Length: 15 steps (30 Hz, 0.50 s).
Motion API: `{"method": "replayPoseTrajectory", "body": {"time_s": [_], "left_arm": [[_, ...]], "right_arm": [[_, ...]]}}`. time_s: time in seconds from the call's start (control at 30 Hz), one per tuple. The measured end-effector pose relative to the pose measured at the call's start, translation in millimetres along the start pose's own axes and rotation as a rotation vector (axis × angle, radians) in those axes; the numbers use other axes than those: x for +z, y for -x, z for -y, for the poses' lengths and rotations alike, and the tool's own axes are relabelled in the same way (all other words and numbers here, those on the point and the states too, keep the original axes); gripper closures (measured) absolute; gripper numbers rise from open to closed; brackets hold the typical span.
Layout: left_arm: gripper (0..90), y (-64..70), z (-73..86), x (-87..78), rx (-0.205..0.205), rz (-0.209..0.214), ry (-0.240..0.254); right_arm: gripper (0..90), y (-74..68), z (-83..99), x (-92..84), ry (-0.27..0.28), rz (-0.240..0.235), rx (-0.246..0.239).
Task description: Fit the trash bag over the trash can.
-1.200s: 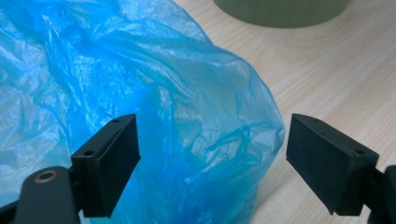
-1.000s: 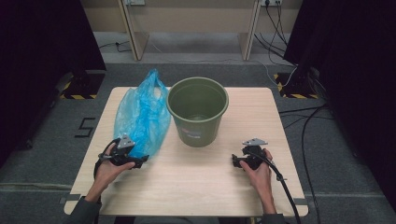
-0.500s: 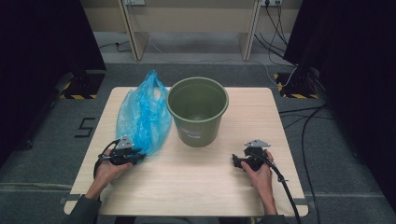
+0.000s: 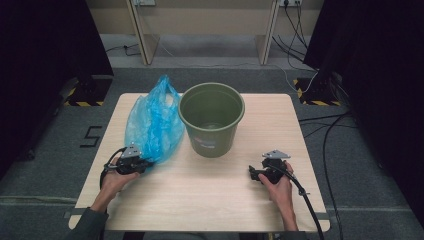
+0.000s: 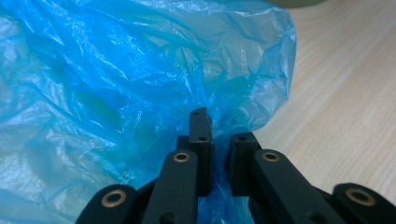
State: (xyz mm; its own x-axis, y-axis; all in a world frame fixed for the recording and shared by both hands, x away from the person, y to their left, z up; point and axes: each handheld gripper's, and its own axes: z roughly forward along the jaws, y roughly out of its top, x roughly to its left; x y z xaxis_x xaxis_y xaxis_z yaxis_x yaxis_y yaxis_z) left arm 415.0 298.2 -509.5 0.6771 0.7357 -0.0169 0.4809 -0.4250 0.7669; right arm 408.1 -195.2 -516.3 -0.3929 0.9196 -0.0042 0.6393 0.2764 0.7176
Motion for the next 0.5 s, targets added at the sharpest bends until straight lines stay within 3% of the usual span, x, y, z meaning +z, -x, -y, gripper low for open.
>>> {"method": "replayPoseTrajectory", "body": {"time_s": [0.2, 0.47, 0.5], "left_arm": [[83.3, -13.1, -19.2, -15.6, -0.025, -0.007, 0.059], [83.1, -41.1, -52.8, -30.1, -0.024, -0.04, 0.057], [83.2, -48.0, -64.0, -35.6, -0.021, -0.042, 0.05]], "right_arm": [[13.1, 0.3, 0.2, 0.0, 0.002, -0.002, -0.003], [13.0, 0.9, 0.3, -0.2, 0.002, -0.004, -0.009], [13.0, 0.7, 0.3, 0.0, 0.003, -0.005, -0.006]]}}
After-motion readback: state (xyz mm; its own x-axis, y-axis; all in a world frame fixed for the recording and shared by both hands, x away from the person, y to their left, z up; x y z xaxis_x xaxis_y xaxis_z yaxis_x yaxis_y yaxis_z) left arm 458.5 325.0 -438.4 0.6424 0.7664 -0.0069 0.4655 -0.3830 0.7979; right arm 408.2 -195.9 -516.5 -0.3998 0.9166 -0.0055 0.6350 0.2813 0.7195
